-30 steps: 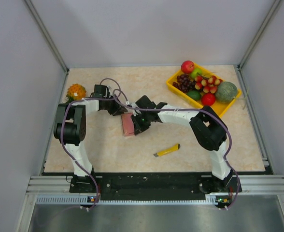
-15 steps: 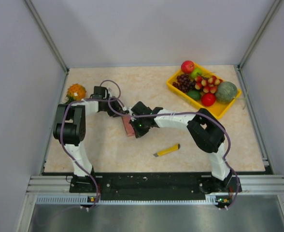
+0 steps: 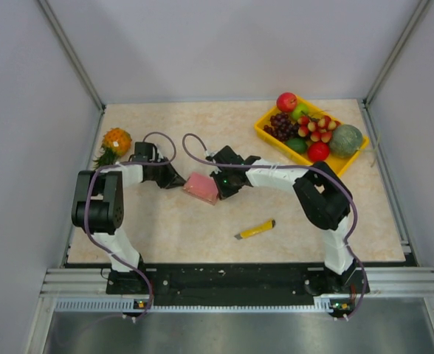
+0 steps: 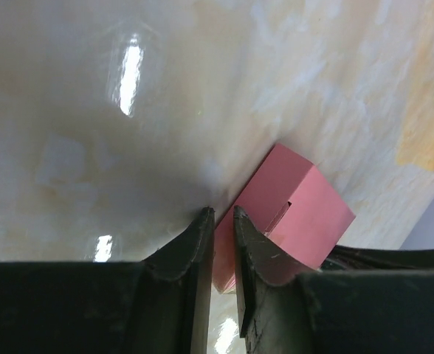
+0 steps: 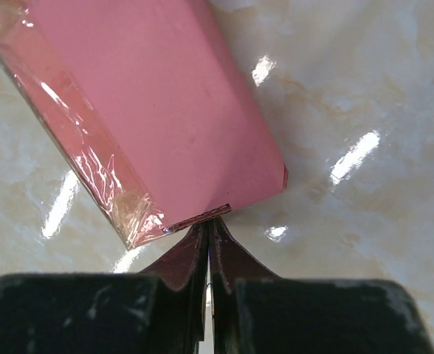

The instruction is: Unpack the express box

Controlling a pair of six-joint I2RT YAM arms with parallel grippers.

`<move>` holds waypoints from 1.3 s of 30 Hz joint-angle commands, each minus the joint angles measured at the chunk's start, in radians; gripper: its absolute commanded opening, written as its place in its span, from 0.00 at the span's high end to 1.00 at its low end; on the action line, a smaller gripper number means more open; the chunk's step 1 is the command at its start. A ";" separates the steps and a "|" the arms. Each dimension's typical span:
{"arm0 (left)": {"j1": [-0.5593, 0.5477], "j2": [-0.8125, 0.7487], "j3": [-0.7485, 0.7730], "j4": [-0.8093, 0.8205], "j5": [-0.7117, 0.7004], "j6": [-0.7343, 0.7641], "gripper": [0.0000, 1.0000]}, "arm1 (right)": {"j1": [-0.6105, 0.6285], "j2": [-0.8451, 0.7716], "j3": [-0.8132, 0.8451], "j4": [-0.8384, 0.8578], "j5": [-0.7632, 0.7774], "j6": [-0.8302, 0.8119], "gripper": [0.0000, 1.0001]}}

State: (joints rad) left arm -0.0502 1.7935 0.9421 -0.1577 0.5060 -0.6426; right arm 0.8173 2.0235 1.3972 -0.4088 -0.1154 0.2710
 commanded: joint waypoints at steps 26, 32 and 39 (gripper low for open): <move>-0.186 -0.154 -0.214 0.000 0.218 0.063 0.77 | -0.115 0.125 0.238 0.028 0.092 0.043 1.00; -0.227 -0.206 -0.181 -0.075 0.175 0.135 0.72 | -0.122 0.138 0.290 -0.001 0.141 0.059 1.00; -0.220 -0.324 -0.112 -0.265 -0.012 0.196 0.53 | -0.207 -0.002 0.221 -0.077 0.253 0.194 1.00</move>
State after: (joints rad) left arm -0.2790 1.5635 0.7509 -0.3222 0.6117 -0.4892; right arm 0.6743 2.1487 1.6424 -0.4442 0.0471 0.3779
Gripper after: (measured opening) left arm 0.424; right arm 0.002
